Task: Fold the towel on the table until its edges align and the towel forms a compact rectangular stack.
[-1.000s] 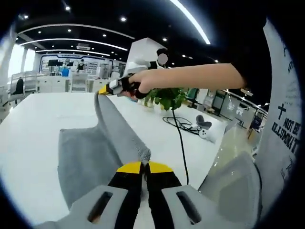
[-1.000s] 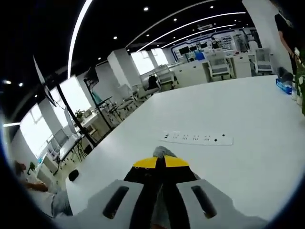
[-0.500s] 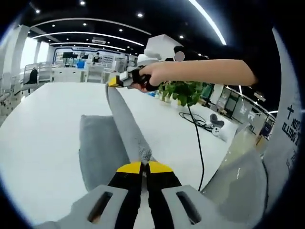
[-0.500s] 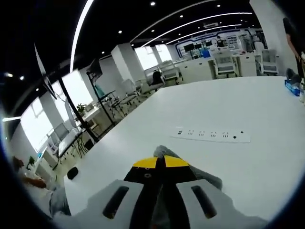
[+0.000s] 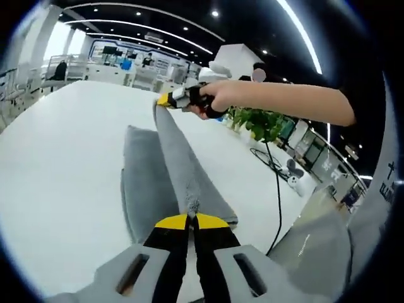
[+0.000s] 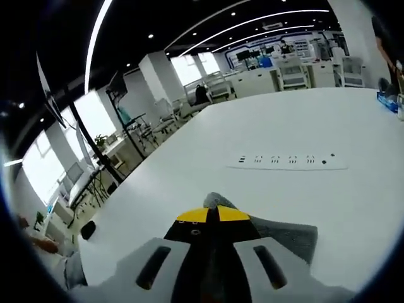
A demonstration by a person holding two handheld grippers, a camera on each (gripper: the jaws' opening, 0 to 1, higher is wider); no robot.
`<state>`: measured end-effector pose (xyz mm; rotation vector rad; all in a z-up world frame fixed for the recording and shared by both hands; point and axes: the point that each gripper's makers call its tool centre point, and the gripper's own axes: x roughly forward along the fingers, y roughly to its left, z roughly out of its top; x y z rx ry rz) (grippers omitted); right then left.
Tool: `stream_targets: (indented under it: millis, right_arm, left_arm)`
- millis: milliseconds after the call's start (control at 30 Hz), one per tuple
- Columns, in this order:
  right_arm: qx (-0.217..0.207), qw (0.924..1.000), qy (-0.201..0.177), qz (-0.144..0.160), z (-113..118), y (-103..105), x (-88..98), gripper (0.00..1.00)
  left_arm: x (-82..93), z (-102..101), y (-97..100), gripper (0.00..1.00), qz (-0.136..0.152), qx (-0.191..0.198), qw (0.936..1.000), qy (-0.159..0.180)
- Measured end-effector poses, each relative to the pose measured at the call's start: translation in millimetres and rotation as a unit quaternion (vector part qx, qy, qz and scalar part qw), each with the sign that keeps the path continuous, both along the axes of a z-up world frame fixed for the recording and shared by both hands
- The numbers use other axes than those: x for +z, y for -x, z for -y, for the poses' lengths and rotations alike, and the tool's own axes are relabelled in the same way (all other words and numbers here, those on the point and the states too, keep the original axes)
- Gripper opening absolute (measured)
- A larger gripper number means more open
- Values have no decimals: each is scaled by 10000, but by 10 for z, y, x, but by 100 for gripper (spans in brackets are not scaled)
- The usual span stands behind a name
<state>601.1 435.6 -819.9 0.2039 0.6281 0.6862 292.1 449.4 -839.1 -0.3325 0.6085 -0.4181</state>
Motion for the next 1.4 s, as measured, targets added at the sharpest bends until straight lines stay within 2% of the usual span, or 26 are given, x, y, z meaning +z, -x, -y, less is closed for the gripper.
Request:
stream_targets:
  millis: [67, 200, 300, 333, 433, 467, 500, 567, 667, 867, 1133, 1267, 1400]
  right_arm:
    - [5, 10000, 28, -25, -36, -13, -55, 1]
    - [24, 9998, 181, -66, -119, -53, -192, 1]
    - [54, 9993, 352, -68, -170, -71, -316, 1]
    - [49, 9992, 404, -60, -168, -48, -304, 1]
    - [93, 9985, 532, -59, -244, -31, -391, 1]
    - [108, 9981, 599, -31, -255, -33, -425, 1]
    - [210, 9961, 847, 162, -255, -62, -477, 1]
    - [275, 9954, 895, 193, -317, -51, -552, 1]
    - [304, 9951, 923, 167, -362, -59, -633, 1]
    - [507, 9926, 1085, 188, -433, -55, -777, 2]
    - [489, 9935, 1021, 75, -424, -104, -889, 2]
    - [734, 9925, 970, 134, -456, -82, -839, 3]
    - [996, 9894, 1028, 265, -451, -62, -799, 8]
  left_arm:
    - [-69, -52, 5, 3, -157, 143, 9997, 122]
    - [-153, -117, -5, 3, -271, 150, 9994, 134]
    - [-293, -144, 11, 3, -577, 224, 9978, 217]
    - [-308, -144, 12, 3, -606, 230, 9976, 253]
    - [-464, -226, 11, 3, -881, 508, 9936, 484]
    - [-498, -277, 7, 3, -964, 725, 9914, 508]
    - [-518, -295, 2, 3, -992, 861, 9895, 608]
    - [-564, -308, 23, 2, -1021, 899, 9894, 511]
    - [-633, -288, 56, 2, -1178, 1037, 9858, 601]
    - [-709, -304, 77, 2, -1268, 1164, 9836, 544]
    - [-769, -376, 80, 2, -1449, 1422, 9778, 518]
    - [-751, -367, 76, 4, -1428, 1374, 9797, 294]
    - [-725, -432, 92, 12, -1373, 1312, 9818, 45]
